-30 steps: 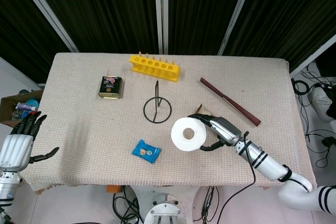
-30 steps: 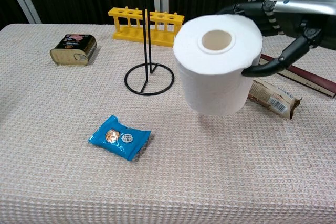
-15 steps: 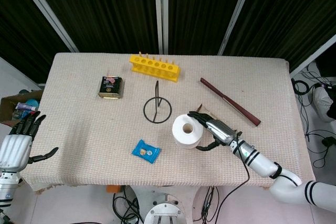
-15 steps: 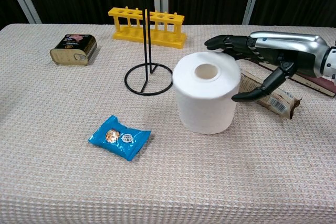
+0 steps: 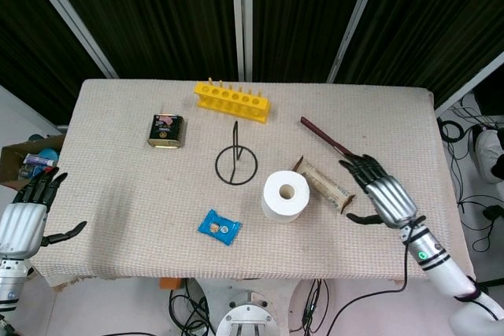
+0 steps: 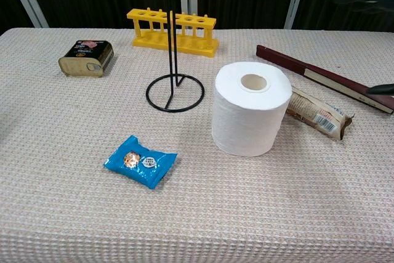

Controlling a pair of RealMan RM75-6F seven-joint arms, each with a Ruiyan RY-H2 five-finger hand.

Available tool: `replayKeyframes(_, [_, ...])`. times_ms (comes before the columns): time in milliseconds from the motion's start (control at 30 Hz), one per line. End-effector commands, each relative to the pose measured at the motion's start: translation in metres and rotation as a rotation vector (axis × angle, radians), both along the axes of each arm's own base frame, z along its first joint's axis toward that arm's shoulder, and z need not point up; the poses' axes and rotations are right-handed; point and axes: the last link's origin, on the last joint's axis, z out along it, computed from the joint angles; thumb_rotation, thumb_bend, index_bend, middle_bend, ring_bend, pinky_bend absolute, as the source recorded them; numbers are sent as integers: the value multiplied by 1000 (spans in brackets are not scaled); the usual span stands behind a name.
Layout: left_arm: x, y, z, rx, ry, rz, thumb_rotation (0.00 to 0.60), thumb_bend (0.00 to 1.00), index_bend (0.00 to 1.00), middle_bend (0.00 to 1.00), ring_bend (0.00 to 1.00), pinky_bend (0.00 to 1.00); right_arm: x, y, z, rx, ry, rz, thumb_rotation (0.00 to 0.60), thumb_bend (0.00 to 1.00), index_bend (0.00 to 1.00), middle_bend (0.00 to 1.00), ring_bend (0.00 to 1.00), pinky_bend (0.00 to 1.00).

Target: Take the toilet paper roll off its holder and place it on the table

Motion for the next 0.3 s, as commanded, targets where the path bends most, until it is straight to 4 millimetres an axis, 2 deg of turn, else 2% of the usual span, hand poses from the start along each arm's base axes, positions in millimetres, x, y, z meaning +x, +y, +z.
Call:
replayKeyframes(33, [-2,-1,2,11,-3,3,350,149,88,48,57,217,-69,62,44,-309,239,-229,600,66,0,0,0,0])
replayKeyframes(167, [-1,-2,4,26,-7,-12,349,149,88,48,57,217,-99,73,45,-356,291,-348,600,68,0,0,0,0])
replayKeyframes(300, [-1,-2,3,19,-7,-10,349,149,88,48,57,217,-107,78,42,-362,291,-365,600,71,0,0,0,0])
